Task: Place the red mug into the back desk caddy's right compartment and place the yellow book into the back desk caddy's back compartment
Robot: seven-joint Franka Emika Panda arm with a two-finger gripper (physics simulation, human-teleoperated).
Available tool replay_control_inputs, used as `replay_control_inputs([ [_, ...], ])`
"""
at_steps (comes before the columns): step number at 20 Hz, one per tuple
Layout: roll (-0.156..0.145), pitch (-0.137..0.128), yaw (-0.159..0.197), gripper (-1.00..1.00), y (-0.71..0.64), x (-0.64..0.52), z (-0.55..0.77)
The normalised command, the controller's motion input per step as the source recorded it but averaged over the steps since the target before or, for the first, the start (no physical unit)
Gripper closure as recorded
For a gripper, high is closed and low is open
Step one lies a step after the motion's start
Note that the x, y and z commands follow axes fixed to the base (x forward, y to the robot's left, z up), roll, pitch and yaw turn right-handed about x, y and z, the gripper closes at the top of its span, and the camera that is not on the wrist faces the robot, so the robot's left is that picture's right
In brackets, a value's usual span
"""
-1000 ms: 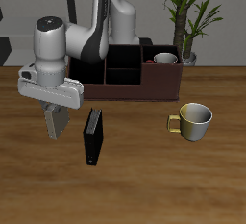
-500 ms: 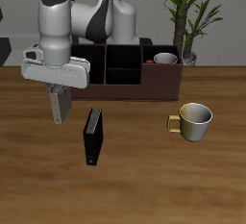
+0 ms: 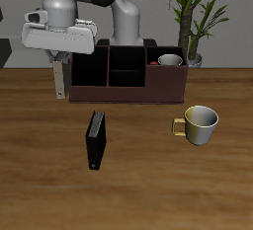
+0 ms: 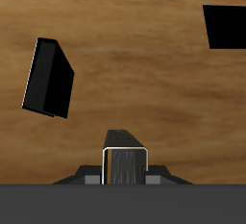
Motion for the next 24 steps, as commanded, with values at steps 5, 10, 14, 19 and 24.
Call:
replay_control_inputs([
  [5, -0.005, -0.022, 0.047, 1.0, 0.02, -0.19, 0.39],
  [10, 0.001, -0.044, 0.062, 1.0, 0.08, -0.3, 0.4],
  [14, 0.024, -0.007, 0.094, 1.0, 0.21, -0.24, 0.2],
  [19, 0.077, -0.013, 0.152, 1.0, 0.39, -0.31, 0.13],
  [24, 0.039, 0.01, 0.143, 1.0, 0.34, -0.28, 0.09],
])
